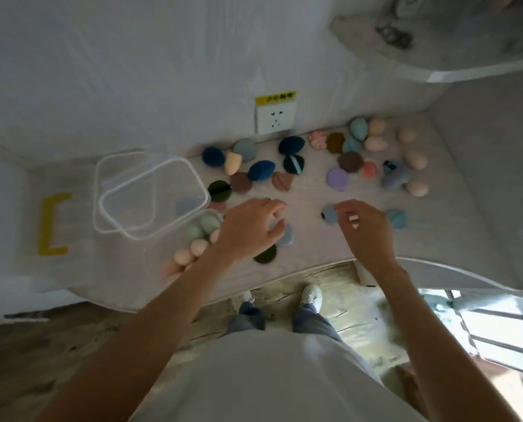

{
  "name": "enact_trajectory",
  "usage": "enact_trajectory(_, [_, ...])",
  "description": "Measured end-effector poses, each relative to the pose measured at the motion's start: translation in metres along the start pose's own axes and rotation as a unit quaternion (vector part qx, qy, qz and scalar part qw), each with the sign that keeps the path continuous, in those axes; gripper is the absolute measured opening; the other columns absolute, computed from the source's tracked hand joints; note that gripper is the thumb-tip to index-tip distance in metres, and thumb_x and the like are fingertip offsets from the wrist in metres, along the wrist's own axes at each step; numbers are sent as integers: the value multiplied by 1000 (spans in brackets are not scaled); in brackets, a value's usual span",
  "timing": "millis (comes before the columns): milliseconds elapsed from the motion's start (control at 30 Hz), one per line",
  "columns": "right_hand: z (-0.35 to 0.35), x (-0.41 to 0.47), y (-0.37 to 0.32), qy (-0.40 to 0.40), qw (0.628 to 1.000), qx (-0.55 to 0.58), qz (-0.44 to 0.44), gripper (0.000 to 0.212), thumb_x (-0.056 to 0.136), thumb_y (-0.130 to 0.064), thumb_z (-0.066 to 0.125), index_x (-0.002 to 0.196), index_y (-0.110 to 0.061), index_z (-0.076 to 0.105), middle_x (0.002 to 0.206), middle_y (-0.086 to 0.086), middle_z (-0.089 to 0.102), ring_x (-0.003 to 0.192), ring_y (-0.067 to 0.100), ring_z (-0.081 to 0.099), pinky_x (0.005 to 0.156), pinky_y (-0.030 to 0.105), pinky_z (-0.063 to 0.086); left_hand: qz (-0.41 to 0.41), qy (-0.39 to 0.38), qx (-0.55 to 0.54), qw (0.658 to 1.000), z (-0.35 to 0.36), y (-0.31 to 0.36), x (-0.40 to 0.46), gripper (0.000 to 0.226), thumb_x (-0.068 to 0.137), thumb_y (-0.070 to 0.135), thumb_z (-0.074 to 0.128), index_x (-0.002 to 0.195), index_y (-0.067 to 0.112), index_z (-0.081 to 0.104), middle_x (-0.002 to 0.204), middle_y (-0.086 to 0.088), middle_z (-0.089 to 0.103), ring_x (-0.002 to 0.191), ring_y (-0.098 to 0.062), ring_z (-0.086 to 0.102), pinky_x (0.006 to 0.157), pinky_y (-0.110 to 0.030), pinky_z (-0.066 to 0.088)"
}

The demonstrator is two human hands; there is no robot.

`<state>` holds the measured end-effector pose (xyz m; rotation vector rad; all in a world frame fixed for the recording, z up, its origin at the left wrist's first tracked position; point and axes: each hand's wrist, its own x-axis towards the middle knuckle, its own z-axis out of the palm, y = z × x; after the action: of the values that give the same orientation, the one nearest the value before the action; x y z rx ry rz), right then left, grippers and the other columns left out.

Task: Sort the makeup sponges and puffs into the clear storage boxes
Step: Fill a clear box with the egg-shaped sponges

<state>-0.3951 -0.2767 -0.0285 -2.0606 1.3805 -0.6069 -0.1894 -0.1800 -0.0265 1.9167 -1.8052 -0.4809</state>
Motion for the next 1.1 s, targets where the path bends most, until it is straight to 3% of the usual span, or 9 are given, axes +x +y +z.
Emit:
enact_trajectory(167, [-73, 19, 83, 54, 994, -41, 88, 19, 81, -4, 59, 89, -17, 70, 94, 5, 70, 79, 22, 66, 75, 34, 52, 44, -122, -94, 987, 59, 52, 79, 33, 90, 23, 58, 121, 16, 55, 116, 2, 61, 100, -10, 56, 84, -25, 47])
enact_trajectory(333, [-103, 65, 158, 26, 988, -106, 113, 25, 83, -15, 64, 108, -13, 64, 109, 10, 66, 98, 30, 61, 84, 36, 46, 1, -95, -173, 980, 120, 111, 156, 34, 86, 16, 62, 120, 12, 56, 116, -5, 62, 101, -18, 59, 87, -33, 48])
enact_trajectory(467, [-91, 97, 182, -62, 986, -104, 117, 50, 80, -27, 69, 126, -15, 51, 119, 9, 60, 108, 30, 54, 85, 35, 43, 28, -29, -102, 994, 163, 134, 201, 37, 81, 19, 63, 117, 10, 58, 111, -12, 63, 101, -27, 59, 86, -40, 48])
enact_trajectory(533, [-84, 105, 189, -85, 983, -115, 116, 51, 81, -29, 68, 127, -17, 48, 117, 8, 60, 108, 29, 52, 82, 34, 44, 15, -21, -102, 994, 175, 139, 226, 40, 80, 17, 63, 120, 12, 56, 116, -11, 59, 105, -26, 56, 88, -37, 45])
enact_trajectory(700, [-87, 112, 200, -20, 978, -153, 138, 45, 84, -24, 61, 127, -18, 46, 115, 12, 56, 102, 29, 51, 86, 35, 41, -43, -112, -25, 992, 196, 152, 279, 54, 91, 20, 49, 142, 18, 32, 144, -10, 38, 127, -28, 37, 102, -34, 29])
enact_trajectory(800, [-96, 109, 207, -26, 974, -185, 132, 52, 84, -21, 59, 133, -22, 42, 120, 14, 47, 104, 30, 47, 88, 36, 40, -38, -152, 76, 985, 208, 153, 290, 57, 89, 19, 49, 143, 20, 30, 145, -9, 35, 123, -32, 37, 97, -37, 33])
enact_trajectory(900, [-98, 107, 213, -43, 974, -196, 106, 45, 87, -28, 58, 131, -29, 47, 125, 11, 43, 107, 27, 44, 88, 34, 41, -40, -111, 121, 986, 209, 152, 290, 43, 89, 22, 53, 131, 23, 46, 129, -9, 47, 112, -30, 44, 85, -37, 38])
enact_trajectory(967, [-96, 107, 216, -39, 975, -195, 95, 36, 89, -29, 58, 125, -29, 53, 127, 9, 44, 109, 26, 44, 87, 32, 41, -29, -68, 93, 993, 203, 153, 286, 36, 88, 25, 56, 123, 22, 52, 121, -10, 50, 107, -29, 47, 82, -37, 40])
enact_trajectory(1100, [-97, 103, 212, -41, 981, -147, 119, 29, 91, -22, 55, 120, -23, 56, 122, 9, 51, 108, 29, 43, 78, 27, 38, -6, 36, -77, 996, 176, 160, 251, 36, 76, 24, 71, 107, 12, 58, 110, -10, 51, 91, -20, 54, 67, -27, 45])
